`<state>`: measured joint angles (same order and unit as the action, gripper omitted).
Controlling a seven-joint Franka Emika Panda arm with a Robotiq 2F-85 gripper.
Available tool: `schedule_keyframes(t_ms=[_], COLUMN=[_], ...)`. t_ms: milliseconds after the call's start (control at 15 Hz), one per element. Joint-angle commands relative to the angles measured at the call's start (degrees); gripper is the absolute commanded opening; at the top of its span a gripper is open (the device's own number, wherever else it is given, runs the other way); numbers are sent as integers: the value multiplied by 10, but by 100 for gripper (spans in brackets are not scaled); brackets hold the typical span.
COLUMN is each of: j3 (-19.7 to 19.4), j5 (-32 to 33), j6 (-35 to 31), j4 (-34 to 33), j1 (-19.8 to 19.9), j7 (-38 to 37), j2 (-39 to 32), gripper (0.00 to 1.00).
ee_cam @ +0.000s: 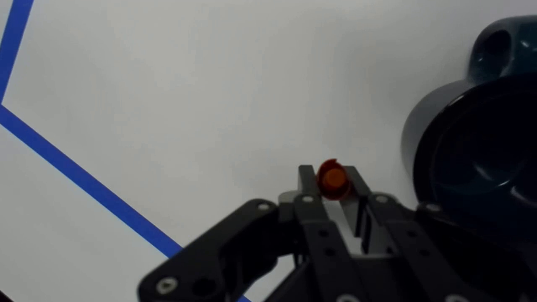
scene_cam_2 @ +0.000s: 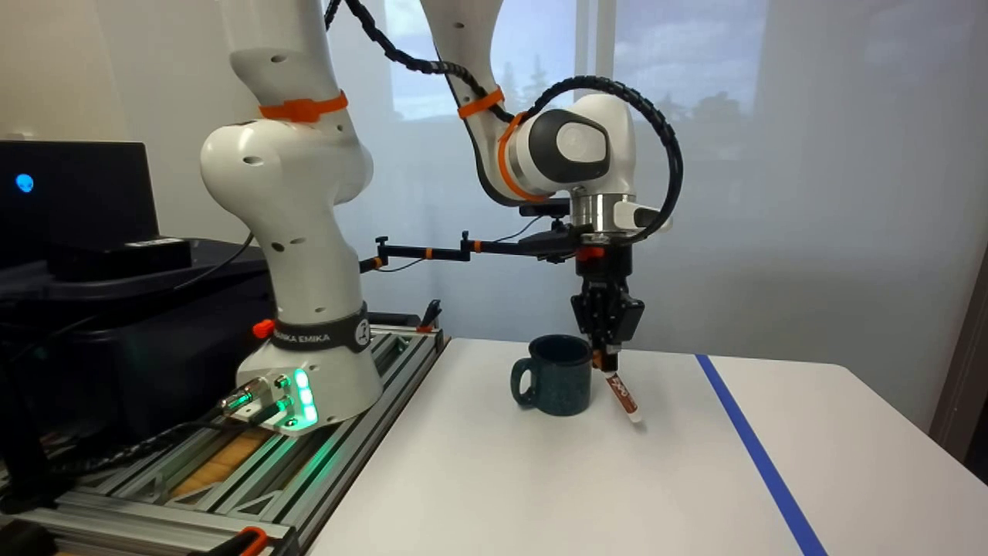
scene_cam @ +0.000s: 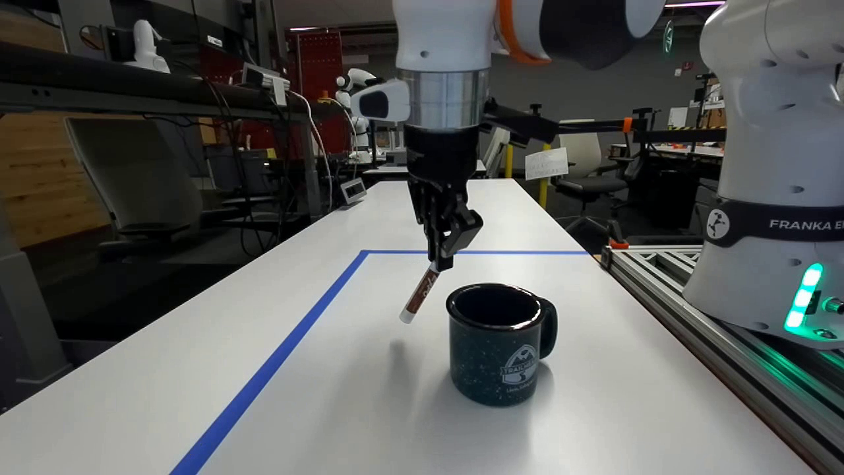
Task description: Remove the red marker from the dark green mug.
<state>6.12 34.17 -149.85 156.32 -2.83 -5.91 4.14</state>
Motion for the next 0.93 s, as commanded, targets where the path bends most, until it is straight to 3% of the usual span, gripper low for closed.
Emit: schedule_keyframes(t_ms=[0,333,667,867], j3=[-15,-37,-49,-55], j5=[1,-44,-170,-195], j6=[-40,-34,-24,-7], j4=[20,10,10,10], j1=[9,15,17,22], j7=[-3,25,113,133], j2=[-14,-45,-69,-76], gripper=[5,5,5,5])
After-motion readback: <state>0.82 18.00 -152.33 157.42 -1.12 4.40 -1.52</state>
